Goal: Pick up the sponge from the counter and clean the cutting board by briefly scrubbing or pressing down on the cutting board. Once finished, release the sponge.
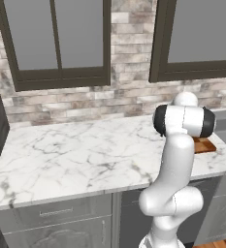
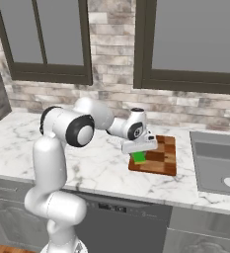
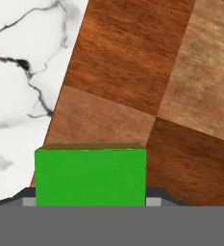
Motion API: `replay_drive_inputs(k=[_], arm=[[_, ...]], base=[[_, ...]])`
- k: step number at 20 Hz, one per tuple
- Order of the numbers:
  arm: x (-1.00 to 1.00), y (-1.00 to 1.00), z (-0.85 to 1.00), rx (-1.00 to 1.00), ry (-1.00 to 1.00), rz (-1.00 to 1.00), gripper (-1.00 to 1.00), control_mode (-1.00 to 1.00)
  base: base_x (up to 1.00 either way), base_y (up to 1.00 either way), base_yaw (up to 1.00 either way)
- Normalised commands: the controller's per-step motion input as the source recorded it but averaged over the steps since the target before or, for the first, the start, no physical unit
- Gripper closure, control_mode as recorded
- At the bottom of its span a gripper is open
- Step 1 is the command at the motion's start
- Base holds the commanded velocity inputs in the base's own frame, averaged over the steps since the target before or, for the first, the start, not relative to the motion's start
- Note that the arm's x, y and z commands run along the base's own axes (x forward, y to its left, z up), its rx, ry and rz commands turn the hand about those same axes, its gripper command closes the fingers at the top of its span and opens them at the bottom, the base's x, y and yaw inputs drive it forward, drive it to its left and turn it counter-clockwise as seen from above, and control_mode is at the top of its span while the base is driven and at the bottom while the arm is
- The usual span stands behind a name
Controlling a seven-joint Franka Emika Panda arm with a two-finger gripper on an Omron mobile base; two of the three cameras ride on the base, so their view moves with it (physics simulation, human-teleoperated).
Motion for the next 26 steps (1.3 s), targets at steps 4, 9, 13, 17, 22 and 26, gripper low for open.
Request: replay_drive_inputs(k=[4, 9, 13, 17, 22, 26], arm=[[0.18, -0.09, -0.25, 0.00, 0.00, 0.00, 1.00, -1.00], [0.00, 0.00, -0.21, 0.00, 0.00, 0.00, 1.00, -1.00], [-0.16, 0.00, -0.19, 0.00, 0.00, 0.00, 1.00, -1.00], [-0.23, 0.00, -0.17, 0.00, 0.00, -0.01, 1.00, -1.00], [0.26, 0.00, -0.04, 0.00, 0.00, -0.01, 1.00, -1.00], [0.60, 0.00, 0.00, 0.00, 0.00, 0.00, 1.00, -1.00]], base=[[0.00, 0.00, 0.00], [0.00, 0.00, 0.00], [0.00, 0.00, 0.00], [0.00, 0.00, 0.00], [0.00, 0.00, 0.00], [0.00, 0.00, 0.00]])
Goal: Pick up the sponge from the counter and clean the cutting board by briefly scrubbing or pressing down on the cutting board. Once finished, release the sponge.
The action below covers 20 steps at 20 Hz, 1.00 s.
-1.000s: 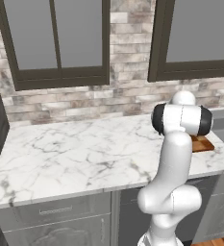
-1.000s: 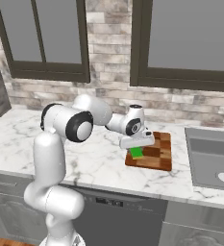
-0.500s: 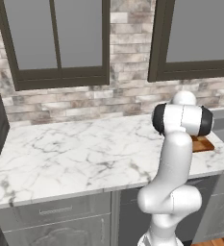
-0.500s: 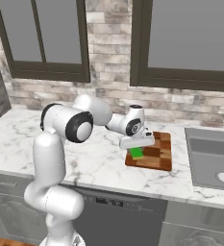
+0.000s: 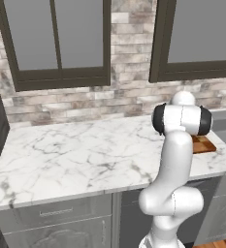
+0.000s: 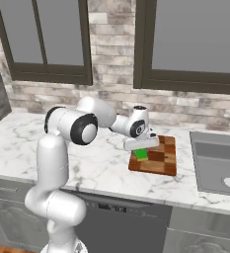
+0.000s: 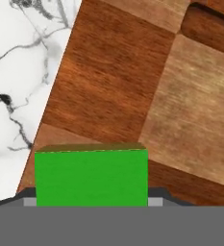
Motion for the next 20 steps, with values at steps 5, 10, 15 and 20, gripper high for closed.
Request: replay_drive_inputs(k=[5, 10, 15, 20], arm=[[0.72, 0.00, -0.02, 0.00, 0.00, 0.00, 1.00, -1.00], [0.70, 0.00, -0.13, 0.00, 0.00, 0.00, 1.00, -1.00], [0.54, 0.00, -0.20, 0.02, 0.00, 0.00, 1.00, -1.00], [0.31, 0.00, -0.25, 0.01, 0.00, 0.00, 1.00, -1.00]], base=[[0.00, 0.00, 0.00], [0.00, 0.00, 0.00], [0.00, 0.00, 0.00], [0.00, 0.00, 0.00]])
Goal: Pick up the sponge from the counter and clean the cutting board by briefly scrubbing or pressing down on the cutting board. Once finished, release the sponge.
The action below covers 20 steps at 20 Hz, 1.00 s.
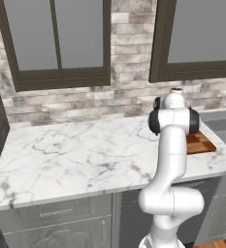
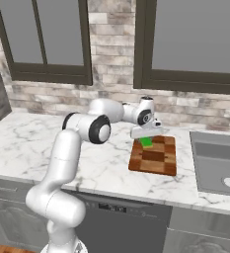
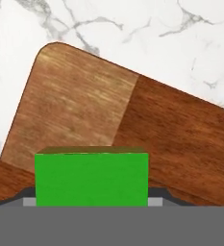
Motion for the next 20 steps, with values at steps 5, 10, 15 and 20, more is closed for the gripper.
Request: replay_drive_inputs(k=[5, 10, 15, 20], arm=[[0.00, -0.03, -0.47, 0.00, 0.00, 0.00, 1.00, -1.00], [0.00, -0.44, -0.46, -0.04, 0.00, -0.01, 1.00, -1.00], [-0.01, -0.52, -0.38, -0.07, -0.04, 0.00, 1.00, -1.00], [0.00, -0.64, -0.24, -0.08, -0.02, -0.01, 1.00, -1.00]], base=[[0.00, 0.00, 0.00], [0.00, 0.00, 0.00], [0.00, 0.00, 0.00], [0.00, 0.00, 0.00]])
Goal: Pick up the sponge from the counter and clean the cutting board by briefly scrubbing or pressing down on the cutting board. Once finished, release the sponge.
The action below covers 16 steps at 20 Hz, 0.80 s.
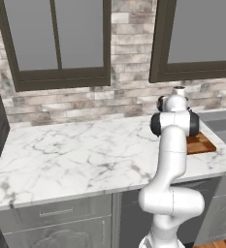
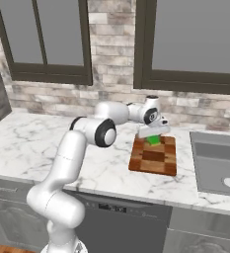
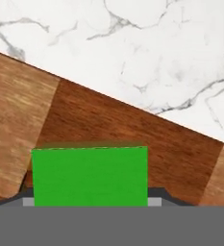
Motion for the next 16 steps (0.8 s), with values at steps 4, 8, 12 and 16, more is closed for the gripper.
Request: replay_drive_inputs(k=[4, 8, 12, 16], arm=[[-0.07, -0.75, -0.30, -0.08, -0.02, -0.02, 1.00, -1.00], [-0.29, -0.77, -0.34, -0.04, -0.02, -0.03, 1.00, -1.00], [-0.35, -0.75, -0.35, 0.00, -0.01, -0.03, 1.00, -1.00], [-0.41, -0.71, -0.41, 0.00, 0.00, -0.03, 1.00, -1.00]], base=[[0.00, 0.00, 0.00], [0.00, 0.00, 0.00], [0.00, 0.00, 0.00], [0.00, 0.00, 0.00]])
